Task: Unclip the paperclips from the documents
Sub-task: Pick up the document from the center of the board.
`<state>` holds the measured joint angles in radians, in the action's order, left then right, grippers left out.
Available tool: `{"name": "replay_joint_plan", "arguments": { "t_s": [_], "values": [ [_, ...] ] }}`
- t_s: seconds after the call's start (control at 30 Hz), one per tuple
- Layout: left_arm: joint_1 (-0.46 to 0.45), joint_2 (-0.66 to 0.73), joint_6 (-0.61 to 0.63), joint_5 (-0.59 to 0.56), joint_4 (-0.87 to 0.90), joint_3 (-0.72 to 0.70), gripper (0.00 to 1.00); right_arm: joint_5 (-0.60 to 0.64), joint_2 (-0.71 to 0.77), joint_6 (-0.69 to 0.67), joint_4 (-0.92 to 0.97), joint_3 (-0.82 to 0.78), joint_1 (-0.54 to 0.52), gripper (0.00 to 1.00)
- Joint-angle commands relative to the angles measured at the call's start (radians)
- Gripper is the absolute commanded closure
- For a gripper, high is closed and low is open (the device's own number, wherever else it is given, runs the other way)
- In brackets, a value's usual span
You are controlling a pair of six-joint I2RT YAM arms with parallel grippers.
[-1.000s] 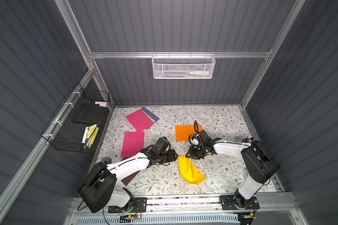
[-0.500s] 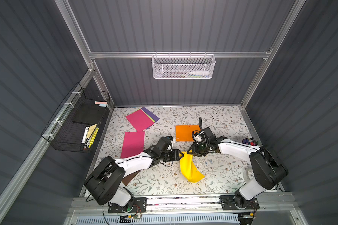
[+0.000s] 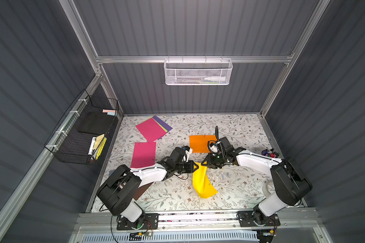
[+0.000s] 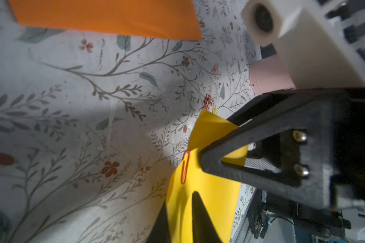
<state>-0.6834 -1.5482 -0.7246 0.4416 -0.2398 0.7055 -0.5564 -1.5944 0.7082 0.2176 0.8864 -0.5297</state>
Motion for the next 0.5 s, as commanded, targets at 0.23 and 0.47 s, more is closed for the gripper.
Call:
{"name": "replay_joint_plan", "arguments": {
  "t_s": [0.23,0.47],
  "values": [
    [0.005,0.094,0.172,-0.133,0.241,0.169,1.00,0.101,0.113,-0.228,0.259,0.088,0.087,0.36],
    [0.004,0.115,0.353,-0.117,0.381,0.308,1.00,0.109,0.235,-0.482,0.325,0.150,0.114,0.11]
  ]
}}
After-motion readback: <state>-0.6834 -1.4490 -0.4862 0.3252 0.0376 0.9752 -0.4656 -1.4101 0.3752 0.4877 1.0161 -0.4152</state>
